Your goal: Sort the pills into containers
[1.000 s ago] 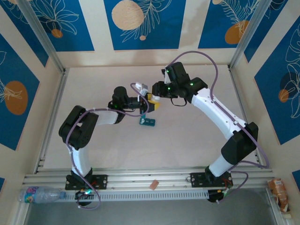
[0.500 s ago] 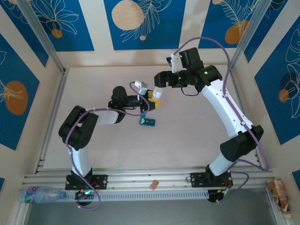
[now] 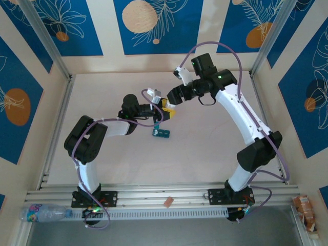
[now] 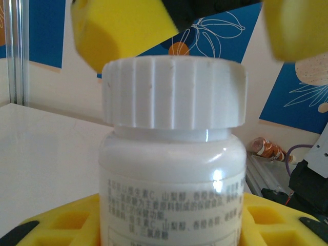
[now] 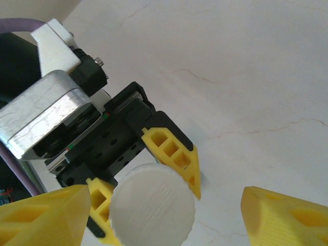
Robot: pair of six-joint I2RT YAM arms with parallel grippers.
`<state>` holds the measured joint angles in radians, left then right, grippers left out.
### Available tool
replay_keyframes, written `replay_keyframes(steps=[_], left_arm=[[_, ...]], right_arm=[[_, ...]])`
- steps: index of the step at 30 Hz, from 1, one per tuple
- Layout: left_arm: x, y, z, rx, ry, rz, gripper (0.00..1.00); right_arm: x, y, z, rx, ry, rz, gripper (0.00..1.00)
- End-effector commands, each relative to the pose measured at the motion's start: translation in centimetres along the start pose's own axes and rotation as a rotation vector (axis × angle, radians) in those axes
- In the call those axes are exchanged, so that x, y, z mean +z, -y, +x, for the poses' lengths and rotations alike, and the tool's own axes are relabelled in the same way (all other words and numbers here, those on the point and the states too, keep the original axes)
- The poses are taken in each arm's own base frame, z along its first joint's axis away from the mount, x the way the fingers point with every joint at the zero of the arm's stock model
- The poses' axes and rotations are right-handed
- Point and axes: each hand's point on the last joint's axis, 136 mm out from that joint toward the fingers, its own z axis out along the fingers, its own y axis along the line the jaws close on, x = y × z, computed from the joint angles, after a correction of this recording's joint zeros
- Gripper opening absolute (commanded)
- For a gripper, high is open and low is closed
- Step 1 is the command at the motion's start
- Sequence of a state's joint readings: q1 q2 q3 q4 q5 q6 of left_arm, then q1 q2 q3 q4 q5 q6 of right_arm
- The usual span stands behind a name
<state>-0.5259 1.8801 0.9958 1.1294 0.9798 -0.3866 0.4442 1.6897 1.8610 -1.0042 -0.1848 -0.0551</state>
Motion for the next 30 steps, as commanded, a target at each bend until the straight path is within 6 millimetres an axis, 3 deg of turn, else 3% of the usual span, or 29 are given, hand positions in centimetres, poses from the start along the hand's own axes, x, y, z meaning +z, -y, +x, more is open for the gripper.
replay_keyframes(steps=[1,8,19,26,30], left_arm=[[0.4,1.4,-2.8,0.093,0.042,0.046,0.0],[0.3,1.4,-2.8,0.093,0.041,0.045,0.0],[0.4,1.4,-2.8,0.092,0.043,0.045,0.0],[0.4,1.4,-2.8,0.093,0.046,0.042,0.0],[0.5,1.5,-2.7,0.093,0.046,0.043,0.0]], right_arm=[[-0.1,-0.2,-0.1,-0.022,-0.012,-0.028,0.77],[0.4,-0.1,-0.1,-0.003,-0.02,-0.045,0.67],[1.1,0.3,0.6,0.119,-0.027,-0.032,0.4],[2.4,2.3,3.0,0.435,-0.044,0.217,0.37],[3.4,1.5,4.1,0.538,0.016,0.28,0.37]])
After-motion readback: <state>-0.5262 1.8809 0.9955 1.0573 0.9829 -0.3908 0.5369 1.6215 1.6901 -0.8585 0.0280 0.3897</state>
